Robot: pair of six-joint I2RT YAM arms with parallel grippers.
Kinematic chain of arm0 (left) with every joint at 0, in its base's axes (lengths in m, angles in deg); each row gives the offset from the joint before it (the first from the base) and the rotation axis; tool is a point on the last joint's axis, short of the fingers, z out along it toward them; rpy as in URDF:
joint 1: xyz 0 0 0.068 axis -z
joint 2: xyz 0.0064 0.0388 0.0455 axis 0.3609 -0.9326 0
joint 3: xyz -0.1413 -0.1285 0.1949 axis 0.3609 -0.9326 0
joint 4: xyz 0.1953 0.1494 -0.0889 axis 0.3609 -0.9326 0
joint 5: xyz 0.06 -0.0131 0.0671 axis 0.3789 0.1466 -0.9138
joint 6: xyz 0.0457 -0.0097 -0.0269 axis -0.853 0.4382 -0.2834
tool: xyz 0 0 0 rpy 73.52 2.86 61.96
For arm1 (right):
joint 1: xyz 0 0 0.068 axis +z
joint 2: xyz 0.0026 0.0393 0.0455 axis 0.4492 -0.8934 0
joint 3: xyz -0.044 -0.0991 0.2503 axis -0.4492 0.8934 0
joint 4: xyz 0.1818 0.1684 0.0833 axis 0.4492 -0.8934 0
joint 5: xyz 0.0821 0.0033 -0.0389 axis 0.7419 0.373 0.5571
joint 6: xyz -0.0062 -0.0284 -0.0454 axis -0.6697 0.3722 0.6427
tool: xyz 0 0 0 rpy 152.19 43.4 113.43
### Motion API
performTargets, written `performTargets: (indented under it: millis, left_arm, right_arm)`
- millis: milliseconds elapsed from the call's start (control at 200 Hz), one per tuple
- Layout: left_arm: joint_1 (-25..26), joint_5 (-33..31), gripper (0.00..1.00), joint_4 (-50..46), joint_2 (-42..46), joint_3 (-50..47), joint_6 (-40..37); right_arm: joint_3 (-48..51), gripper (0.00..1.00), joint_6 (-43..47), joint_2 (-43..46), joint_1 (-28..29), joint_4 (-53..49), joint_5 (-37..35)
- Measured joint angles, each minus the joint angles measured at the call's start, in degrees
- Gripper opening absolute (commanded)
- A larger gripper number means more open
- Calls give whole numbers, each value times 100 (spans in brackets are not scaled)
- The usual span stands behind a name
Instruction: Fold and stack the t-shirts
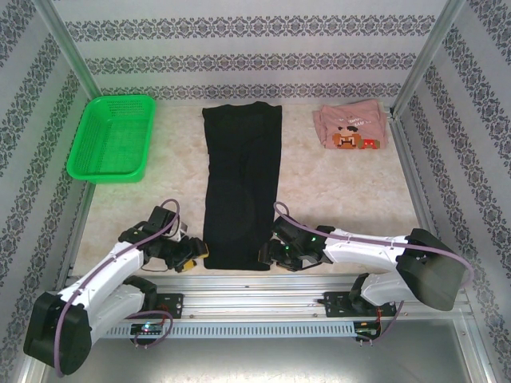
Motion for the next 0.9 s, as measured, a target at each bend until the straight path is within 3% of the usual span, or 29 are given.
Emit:
performTargets:
  millis: [355,500,899]
  left_arm:
    - [490,-26,39,772,-599,-323,455]
    - [505,-98,29,767,-717,-317,551]
    - [603,-258,16,1086,-1318,131,566]
  right_arm:
    - [31,56,0,-103,0,149,2]
    - [50,56,0,-109,0,181,2]
    - [39,52,0,-166,46,175,-31]
